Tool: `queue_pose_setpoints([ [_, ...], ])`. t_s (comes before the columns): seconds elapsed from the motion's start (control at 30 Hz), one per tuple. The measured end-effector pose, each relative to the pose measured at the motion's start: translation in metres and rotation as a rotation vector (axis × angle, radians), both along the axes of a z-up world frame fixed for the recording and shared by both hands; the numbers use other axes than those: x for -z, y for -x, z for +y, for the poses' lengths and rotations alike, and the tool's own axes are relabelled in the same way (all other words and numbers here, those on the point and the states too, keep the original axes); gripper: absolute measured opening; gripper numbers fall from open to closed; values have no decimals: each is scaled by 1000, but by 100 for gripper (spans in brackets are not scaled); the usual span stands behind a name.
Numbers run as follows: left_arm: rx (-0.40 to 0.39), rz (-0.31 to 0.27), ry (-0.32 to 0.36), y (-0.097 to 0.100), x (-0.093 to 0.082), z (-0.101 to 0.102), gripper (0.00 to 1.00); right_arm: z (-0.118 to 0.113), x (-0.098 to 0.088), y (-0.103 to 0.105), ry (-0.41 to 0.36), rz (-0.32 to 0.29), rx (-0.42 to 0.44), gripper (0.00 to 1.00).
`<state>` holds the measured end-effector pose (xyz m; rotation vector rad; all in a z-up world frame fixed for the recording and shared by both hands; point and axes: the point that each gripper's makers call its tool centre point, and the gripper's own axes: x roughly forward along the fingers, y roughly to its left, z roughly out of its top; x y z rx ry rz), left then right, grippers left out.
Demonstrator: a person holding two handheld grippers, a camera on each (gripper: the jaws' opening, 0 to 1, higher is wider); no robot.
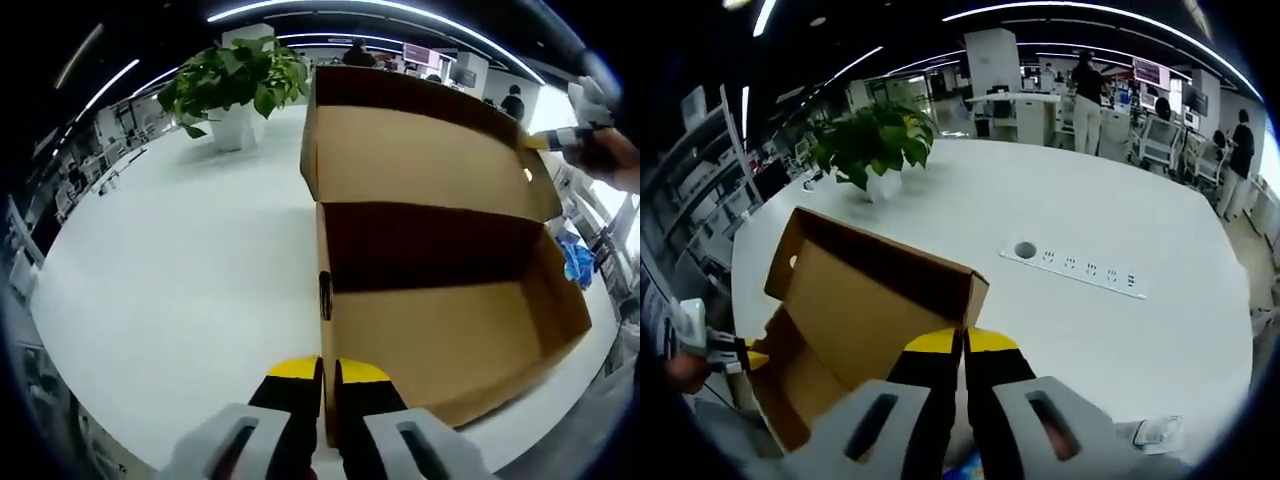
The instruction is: Operate the shoe box by opening the lid, removing the specified soft item, and placing it in the target area until the item is outside and the box remains undamaged.
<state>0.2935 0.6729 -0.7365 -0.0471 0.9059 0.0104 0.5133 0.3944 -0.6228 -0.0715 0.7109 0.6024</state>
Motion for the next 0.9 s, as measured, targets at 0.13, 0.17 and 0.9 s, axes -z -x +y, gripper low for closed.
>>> queue_pose_setpoints([
  [0.13, -3, 0, 1, -3, 0, -1, 4, -2, -9, 5, -4, -20, -9, 0],
  [0.17, -3, -1, 1, -3, 0, -2, 4, -2, -11, 6, -5, -24, -11, 0],
  [0.9, -16, 0, 9, -16, -1, -5, 4, -1, -44, 51, 8, -105, -49, 0],
])
